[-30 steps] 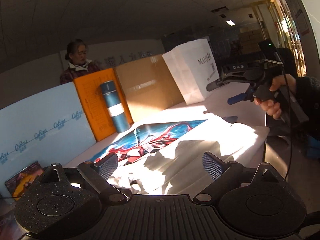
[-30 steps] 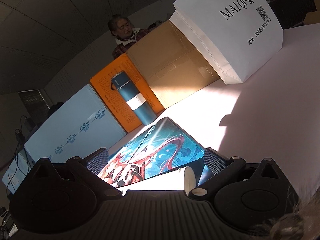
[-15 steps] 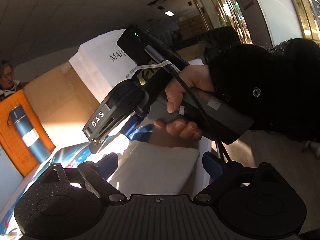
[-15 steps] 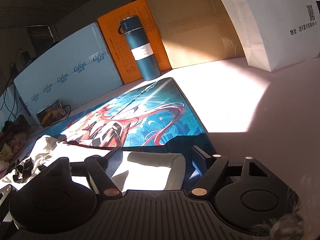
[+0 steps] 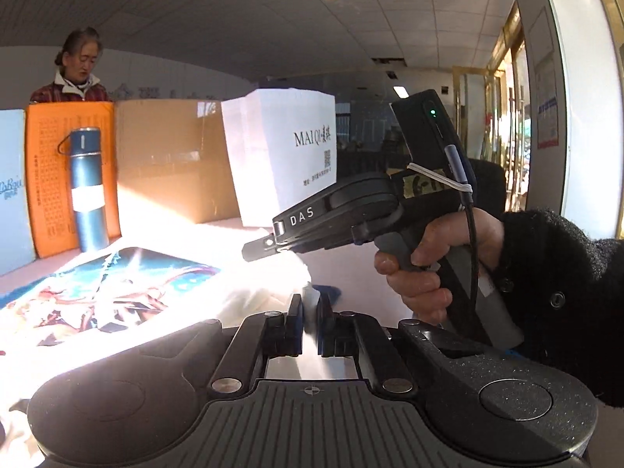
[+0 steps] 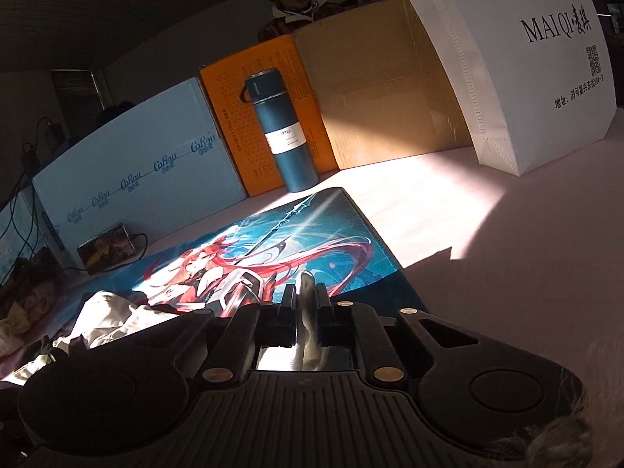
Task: Fold clothes
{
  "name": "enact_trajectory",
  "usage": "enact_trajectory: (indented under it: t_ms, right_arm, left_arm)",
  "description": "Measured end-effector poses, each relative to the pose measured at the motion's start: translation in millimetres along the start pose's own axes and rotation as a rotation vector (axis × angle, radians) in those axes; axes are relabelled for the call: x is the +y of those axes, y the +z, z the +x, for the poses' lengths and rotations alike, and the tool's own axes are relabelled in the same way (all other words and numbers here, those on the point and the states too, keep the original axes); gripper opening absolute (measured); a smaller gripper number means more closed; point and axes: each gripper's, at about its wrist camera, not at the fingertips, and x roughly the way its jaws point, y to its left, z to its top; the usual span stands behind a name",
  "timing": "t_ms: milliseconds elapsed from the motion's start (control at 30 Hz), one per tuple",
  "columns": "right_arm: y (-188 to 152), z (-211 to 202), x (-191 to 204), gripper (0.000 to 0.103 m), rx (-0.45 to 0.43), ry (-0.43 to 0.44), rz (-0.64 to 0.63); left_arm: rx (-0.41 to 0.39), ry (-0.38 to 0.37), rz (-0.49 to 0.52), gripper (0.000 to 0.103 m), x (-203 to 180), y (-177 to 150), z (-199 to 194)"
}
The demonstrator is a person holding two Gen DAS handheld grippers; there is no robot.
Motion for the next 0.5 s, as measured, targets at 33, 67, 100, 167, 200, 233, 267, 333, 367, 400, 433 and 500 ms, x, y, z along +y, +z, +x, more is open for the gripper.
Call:
enact_trajectory:
  t_ms: [33,67,100,167,200,233,267,333,367,400,433,500]
  right_arm:
    - [4,-2,11,0.007,-0.014,-0.008,-0.008]
    - [8,-3,24,0.007,-0.028,-0.015,-0.021]
    - [12,-4,36,0.007,-0.042,-0.02,-0.031]
    - [21,-4,62,0.007,-0.067,-0.024,-0.047]
    - [25,-3,75,0.007,-0.079,-0.023,-0.052]
    - [29,-1,88,0.007,-0.089,-0.019,-0.056]
    - [33,1,101,0.007,-0.095,-0.013,-0.057]
    - [39,8,130,0.007,-0.106,0.005,-0.062]
    - [41,13,145,0.007,-0.11,0.022,-0.072]
    - [43,17,160,0.007,-0.115,0.039,-0.081]
    - [45,22,175,0.007,-0.12,0.055,-0.09]
    - [46,35,201,0.007,-0.119,0.086,-0.111]
  left_arm:
    - [-0.025,0.015,-0.019,0.005,7,1,-9]
    - [-0.049,0.029,-0.04,0.005,15,2,-19]
    - [-0.071,0.043,-0.06,0.005,21,3,-28]
    - [-0.113,0.065,-0.091,0.005,35,4,-48]
    - [-0.135,0.078,-0.103,0.005,42,5,-58]
    - [-0.157,0.092,-0.116,0.005,49,5,-68]
    - [-0.181,0.106,-0.132,0.005,56,6,-79]
    - [-0.223,0.134,-0.161,0.005,70,12,-96]
    - [-0.24,0.152,-0.173,0.005,77,14,-105]
    - [-0.257,0.172,-0.184,0.005,84,16,-115]
    - [-0.273,0.193,-0.195,0.005,91,17,-125]
    - [-0.3,0.247,-0.22,0.005,104,15,-146]
